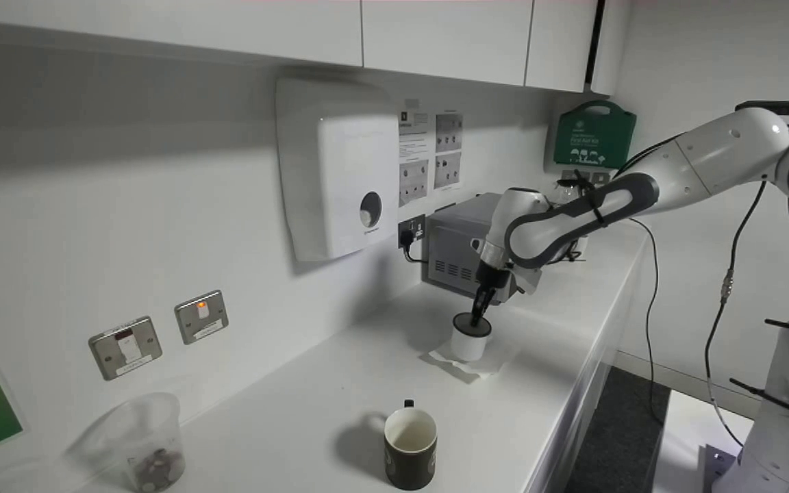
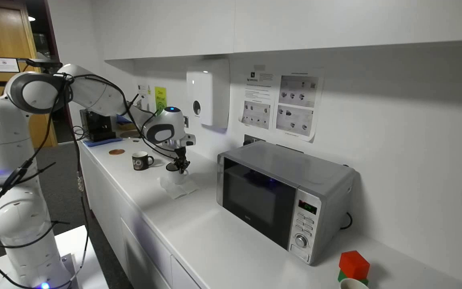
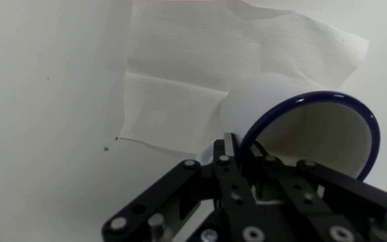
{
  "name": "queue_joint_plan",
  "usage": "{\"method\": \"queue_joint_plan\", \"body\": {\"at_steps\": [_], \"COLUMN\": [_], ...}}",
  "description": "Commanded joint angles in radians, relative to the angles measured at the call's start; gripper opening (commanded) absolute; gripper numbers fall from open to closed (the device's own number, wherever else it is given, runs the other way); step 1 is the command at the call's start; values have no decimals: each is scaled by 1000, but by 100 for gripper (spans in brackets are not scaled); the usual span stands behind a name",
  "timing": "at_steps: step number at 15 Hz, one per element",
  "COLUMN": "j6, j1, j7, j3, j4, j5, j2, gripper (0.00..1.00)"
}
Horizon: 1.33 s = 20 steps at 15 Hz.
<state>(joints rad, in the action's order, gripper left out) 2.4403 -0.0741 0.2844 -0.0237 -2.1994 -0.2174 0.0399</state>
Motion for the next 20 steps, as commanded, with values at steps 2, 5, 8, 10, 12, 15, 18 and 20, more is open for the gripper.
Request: {"method": "queue_joint_plan", "body": {"at_steps": [2, 5, 8, 10, 12, 15, 18, 20], "j6": [3, -1, -2, -7, -9, -13, -18, -20], "j1": [16, 18, 19, 19, 16, 15, 15, 15], "j7": [-83, -111, -130, -142, -151, -152, -147, -147], "j3": [-3, -1, 0, -2, -4, -7, -9, -10], "j4": [2, 1, 3, 6, 9, 12, 14, 14], "j5": [103, 140, 168, 187, 199, 204, 198, 197], "j2": [3, 2, 6, 10, 16, 30, 34, 34], "gripper": [2, 2, 2, 2, 2, 2, 34, 40]}}
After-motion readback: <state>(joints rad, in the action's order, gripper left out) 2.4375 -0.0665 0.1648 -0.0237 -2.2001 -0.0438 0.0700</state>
